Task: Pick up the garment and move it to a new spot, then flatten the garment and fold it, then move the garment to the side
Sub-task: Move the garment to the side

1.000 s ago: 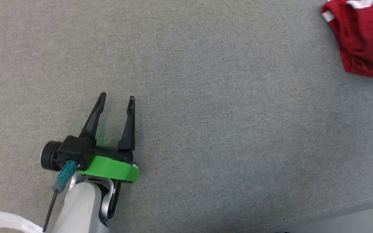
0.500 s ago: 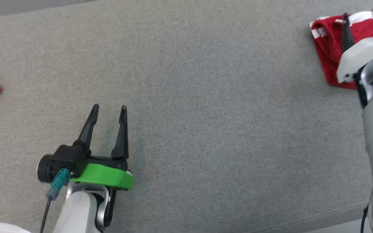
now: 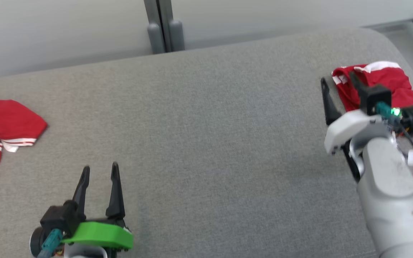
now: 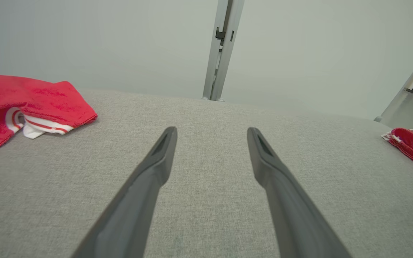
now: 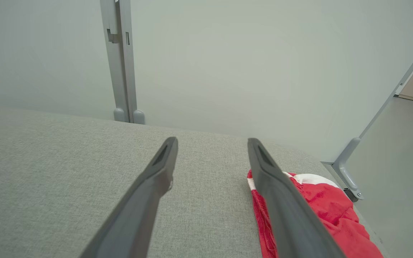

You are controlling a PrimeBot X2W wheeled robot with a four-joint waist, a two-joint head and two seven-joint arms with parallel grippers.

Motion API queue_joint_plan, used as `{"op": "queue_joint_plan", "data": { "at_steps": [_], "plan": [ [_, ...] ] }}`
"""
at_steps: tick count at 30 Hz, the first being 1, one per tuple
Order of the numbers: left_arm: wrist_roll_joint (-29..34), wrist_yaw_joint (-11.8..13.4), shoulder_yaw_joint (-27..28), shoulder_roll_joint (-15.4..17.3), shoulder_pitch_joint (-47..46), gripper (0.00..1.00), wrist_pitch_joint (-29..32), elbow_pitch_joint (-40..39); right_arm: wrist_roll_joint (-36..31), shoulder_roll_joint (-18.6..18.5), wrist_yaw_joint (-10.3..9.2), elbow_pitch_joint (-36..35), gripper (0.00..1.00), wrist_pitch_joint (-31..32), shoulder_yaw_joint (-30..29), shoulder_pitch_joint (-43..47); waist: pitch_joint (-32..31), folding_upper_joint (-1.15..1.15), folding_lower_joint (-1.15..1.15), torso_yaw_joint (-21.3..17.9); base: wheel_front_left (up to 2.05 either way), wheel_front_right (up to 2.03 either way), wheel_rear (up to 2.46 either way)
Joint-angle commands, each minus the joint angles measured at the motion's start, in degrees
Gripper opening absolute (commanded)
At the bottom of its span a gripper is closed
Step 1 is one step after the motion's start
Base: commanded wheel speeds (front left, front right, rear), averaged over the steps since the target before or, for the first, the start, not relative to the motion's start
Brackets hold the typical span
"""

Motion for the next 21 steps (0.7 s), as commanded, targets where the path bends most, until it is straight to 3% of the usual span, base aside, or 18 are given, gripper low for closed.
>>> {"op": "queue_joint_plan", "data": {
  "at_steps": [1, 11, 17, 21],
  "plan": [
    [-0.2, 0.5, 0.3, 0.1, 2.0, 1.00, 0.0, -0.1, 1.4, 0.3, -0.08, -1.7, 1.00, -0.2, 0.4, 3.2, -4.3, 0.00, 0.00, 3.0, 0.00, 0.00, 0.00],
    [-1.1, 1.5, -0.5, 0.1, 7.3, 1.00, 0.0, 0.2, 11.3, 0.7, -0.09, -17.3, 1.00, -0.2, 2.7, 24.5, -7.3, 0.00, 0.00, 6.1, 0.00, 0.00, 0.00],
    [-2.1, 2.0, -0.9, 0.1, 8.8, 1.00, 0.0, 0.2, 15.5, 0.8, -0.09, -20.8, 1.00, -0.2, 3.3, 32.4, -8.0, 0.00, 0.00, 5.8, 0.00, 0.00, 0.00],
    [-2.1, 1.9, -0.8, 0.1, 9.9, 1.00, 0.0, 0.6, 14.8, 0.7, -0.09, -22.2, 1.00, -0.2, 4.6, 34.2, -8.0, 0.00, 0.00, 5.0, 0.00, 0.00, 0.00]
  ]
}}
